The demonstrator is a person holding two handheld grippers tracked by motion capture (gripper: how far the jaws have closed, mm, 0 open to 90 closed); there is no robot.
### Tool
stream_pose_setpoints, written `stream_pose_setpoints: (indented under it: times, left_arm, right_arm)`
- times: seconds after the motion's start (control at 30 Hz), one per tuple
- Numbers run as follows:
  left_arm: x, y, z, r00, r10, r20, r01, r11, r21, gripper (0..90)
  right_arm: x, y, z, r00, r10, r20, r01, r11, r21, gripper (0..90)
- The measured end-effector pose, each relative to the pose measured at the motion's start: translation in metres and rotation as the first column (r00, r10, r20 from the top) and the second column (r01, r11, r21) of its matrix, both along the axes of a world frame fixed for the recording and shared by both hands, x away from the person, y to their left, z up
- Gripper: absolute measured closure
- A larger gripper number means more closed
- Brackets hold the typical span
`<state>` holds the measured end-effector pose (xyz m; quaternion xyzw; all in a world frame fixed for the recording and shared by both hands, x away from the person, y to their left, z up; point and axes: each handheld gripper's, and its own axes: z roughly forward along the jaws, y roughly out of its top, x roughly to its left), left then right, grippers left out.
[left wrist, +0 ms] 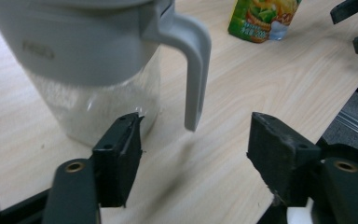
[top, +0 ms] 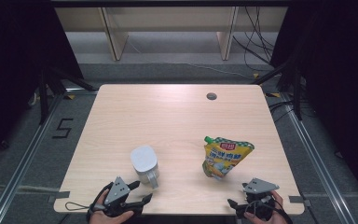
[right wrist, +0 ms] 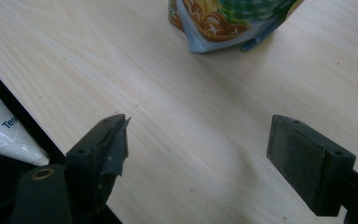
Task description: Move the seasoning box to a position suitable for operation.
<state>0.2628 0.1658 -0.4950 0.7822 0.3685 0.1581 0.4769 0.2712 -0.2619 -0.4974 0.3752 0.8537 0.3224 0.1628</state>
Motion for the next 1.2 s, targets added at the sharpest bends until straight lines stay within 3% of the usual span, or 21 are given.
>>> stream_pose_setpoints:
  times: [0.17,0.3,0.5,0.57,0.63,0.67,0.73,0.9,0.97,1.2]
  left_arm:
    - [0.007,-0.005,0.001,1.0,-0.004,0.009,0.003,0.9999,0.014,41.8]
    - [0.01,-0.012,0.001,0.9997,-0.026,0.006,0.026,0.9995,0.019,45.0]
    - [0.016,-0.019,0.001,0.9993,-0.036,0.0,0.036,0.9993,-0.001,48.8]
    - [0.018,-0.02,0.001,0.9994,-0.035,0.005,0.035,0.9993,-0.01,50.8]
    - [0.022,-0.021,0.001,0.9995,-0.031,0.008,0.031,0.9995,0.007,53.1]
    - [0.023,-0.022,0.001,0.9996,-0.03,-0.001,0.03,0.9995,-0.013,56.3]
    - [0.025,-0.024,0.0,0.9997,-0.025,0.001,0.025,0.9996,0.01,57.5]
    - [0.029,-0.025,0.0,0.9997,-0.022,0.004,0.022,0.9998,-0.001,62.9]
    - [0.031,-0.028,-0.001,0.9998,-0.015,-0.009,0.014,0.9994,-0.033,63.9]
    - [0.033,-0.031,0.0,0.9999,-0.012,-0.01,0.012,0.9999,-0.011,71.9]
  right_arm:
    - [-0.001,0.001,0.0,0.9996,-0.013,-0.025,0.013,1.0,0.007,21.4]
    - [0.0,0.001,-0.001,1.0,0.002,-0.007,-0.002,1.0,0.004,21.3]
    - [0.0,0.002,0.0,0.9998,-0.006,-0.018,0.006,1.0,0.004,21.3]
    - [0.0,0.002,-0.001,0.9999,-0.004,-0.013,0.004,1.0,0.004,21.3]
    - [-0.001,0.003,0.0,0.999,-0.02,-0.04,0.021,1.0,0.011,21.3]
    - [-0.001,0.003,-0.001,0.9992,-0.016,-0.037,0.017,1.0,0.01,21.3]
    - [-0.001,0.004,-0.001,0.9991,-0.018,-0.038,0.018,1.0,0.011,21.4]
    - [0.001,0.002,-0.001,0.9997,-0.003,-0.023,0.003,1.0,0.001,21.3]
    - [0.0,0.002,-0.001,0.9995,-0.005,-0.031,0.006,1.0,0.001,21.3]
    - [0.0,0.003,-0.001,0.9995,-0.003,-0.032,0.003,1.0,-0.001,21.3]
